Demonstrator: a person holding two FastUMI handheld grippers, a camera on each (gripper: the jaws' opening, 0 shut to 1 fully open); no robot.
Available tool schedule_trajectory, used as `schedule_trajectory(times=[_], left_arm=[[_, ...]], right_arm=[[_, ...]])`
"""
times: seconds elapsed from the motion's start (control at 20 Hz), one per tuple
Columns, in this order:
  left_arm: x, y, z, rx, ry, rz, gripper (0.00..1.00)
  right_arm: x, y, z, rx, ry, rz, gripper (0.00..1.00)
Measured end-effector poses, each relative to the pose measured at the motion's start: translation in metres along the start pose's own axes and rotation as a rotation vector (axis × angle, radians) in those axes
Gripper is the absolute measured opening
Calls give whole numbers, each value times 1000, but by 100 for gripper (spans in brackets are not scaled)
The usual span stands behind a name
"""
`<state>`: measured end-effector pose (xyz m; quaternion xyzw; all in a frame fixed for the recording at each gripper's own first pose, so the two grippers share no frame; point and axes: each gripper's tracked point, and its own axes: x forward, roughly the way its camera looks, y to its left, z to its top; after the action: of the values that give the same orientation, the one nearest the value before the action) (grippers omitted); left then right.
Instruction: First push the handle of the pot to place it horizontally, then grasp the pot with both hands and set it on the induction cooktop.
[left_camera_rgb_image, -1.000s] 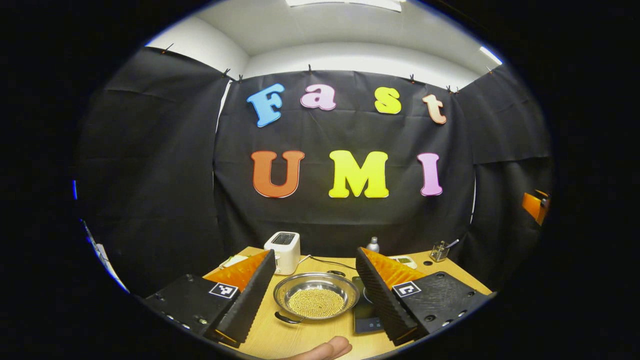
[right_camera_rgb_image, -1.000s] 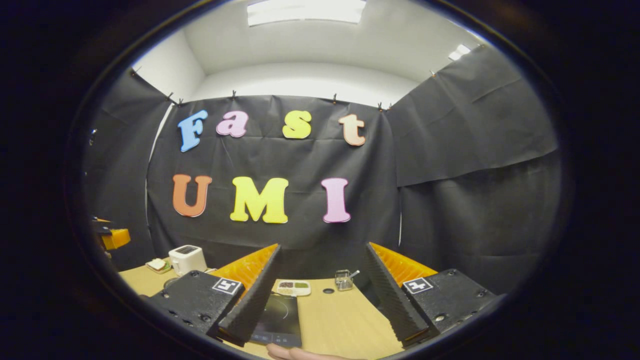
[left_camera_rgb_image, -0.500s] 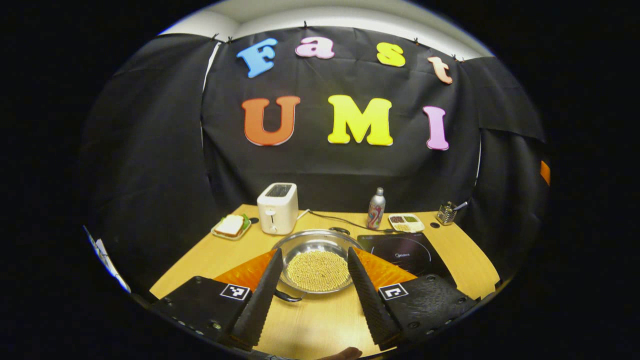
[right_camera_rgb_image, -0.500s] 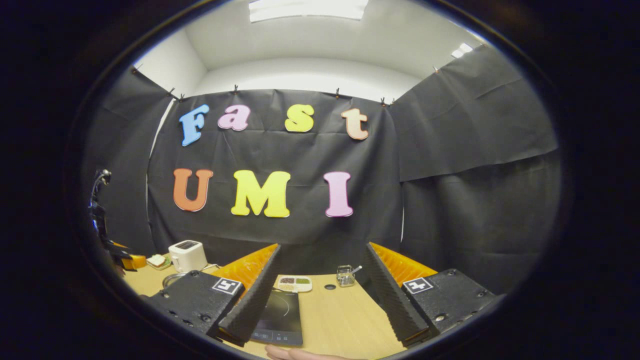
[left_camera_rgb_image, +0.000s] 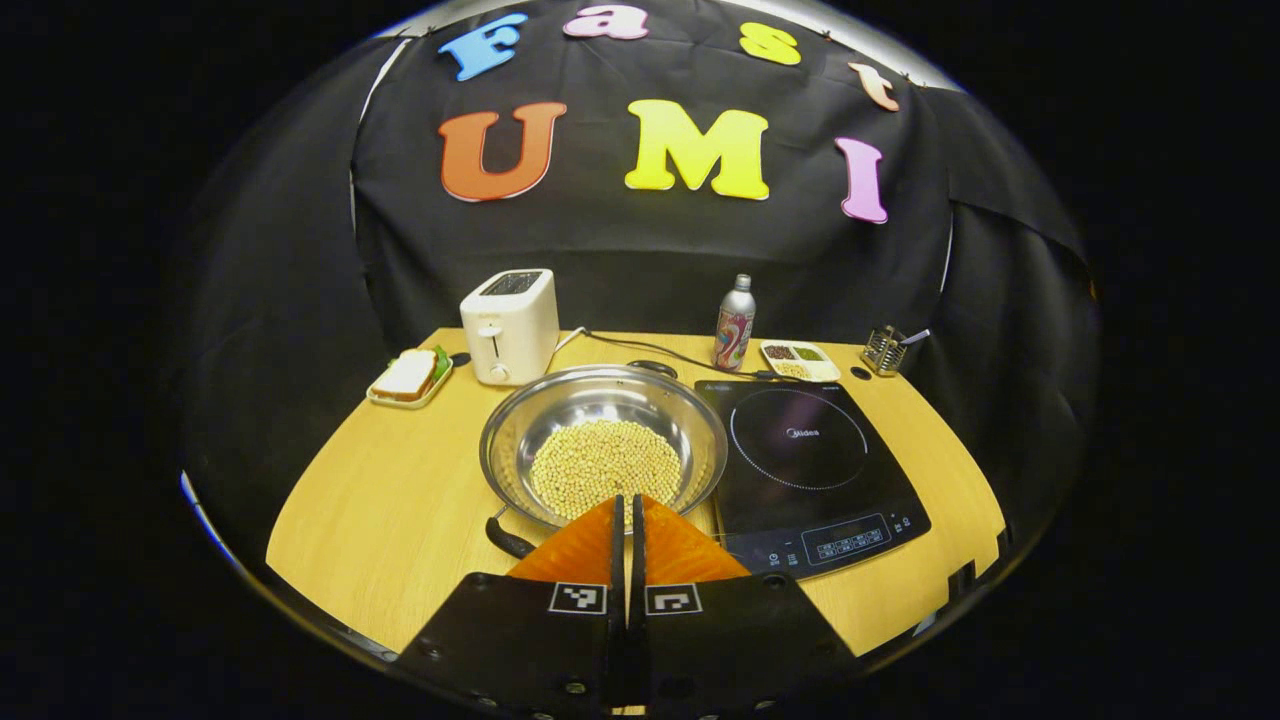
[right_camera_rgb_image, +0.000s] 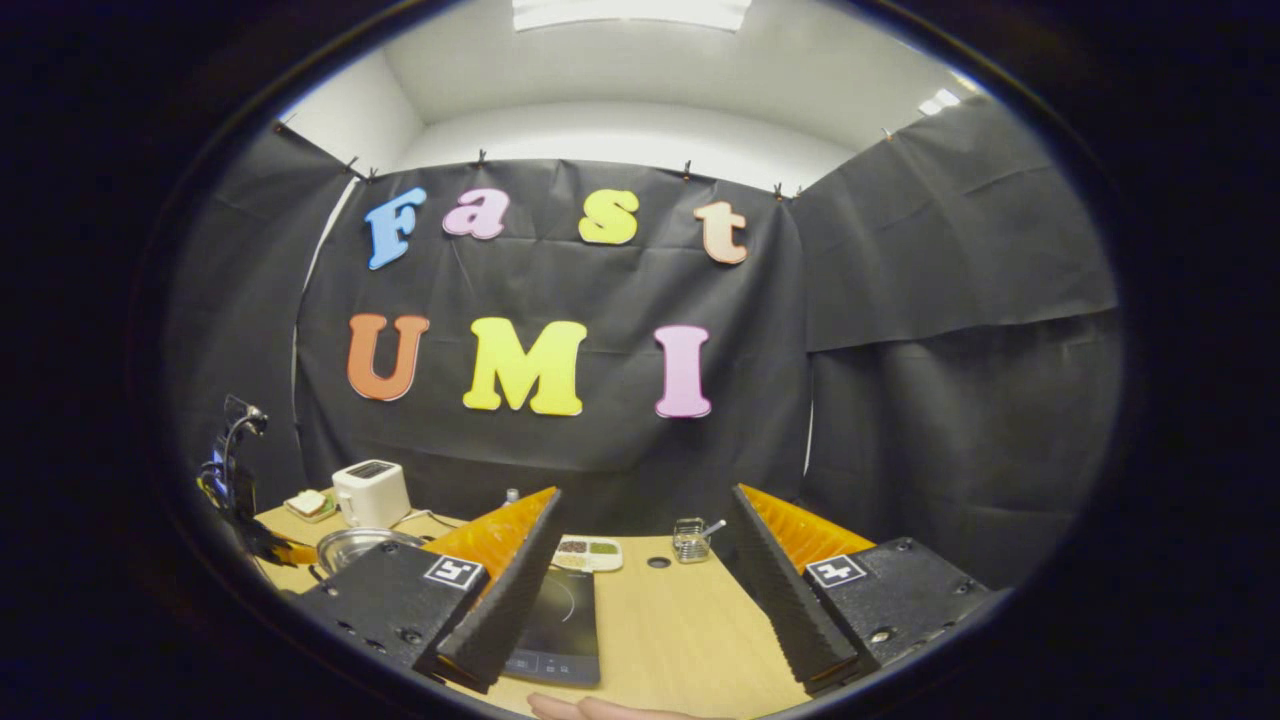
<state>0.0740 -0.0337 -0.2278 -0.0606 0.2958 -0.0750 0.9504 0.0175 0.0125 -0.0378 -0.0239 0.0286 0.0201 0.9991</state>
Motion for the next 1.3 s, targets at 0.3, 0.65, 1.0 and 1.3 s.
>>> schedule_trajectory(times=[0.3,0.65,1.0,1.3], left_arm=[[27,12,-45,-2,145,8,0],[51,24,-76,-35,242,11,0],[60,38,-83,-41,274,22,0],[61,57,-83,-57,276,54,0]], right_arm=[[7,-6,-10,6,26,-7,100],[11,-2,-17,2,42,0,100],[17,1,-27,13,58,-2,99],[22,9,-37,-5,83,8,99]])
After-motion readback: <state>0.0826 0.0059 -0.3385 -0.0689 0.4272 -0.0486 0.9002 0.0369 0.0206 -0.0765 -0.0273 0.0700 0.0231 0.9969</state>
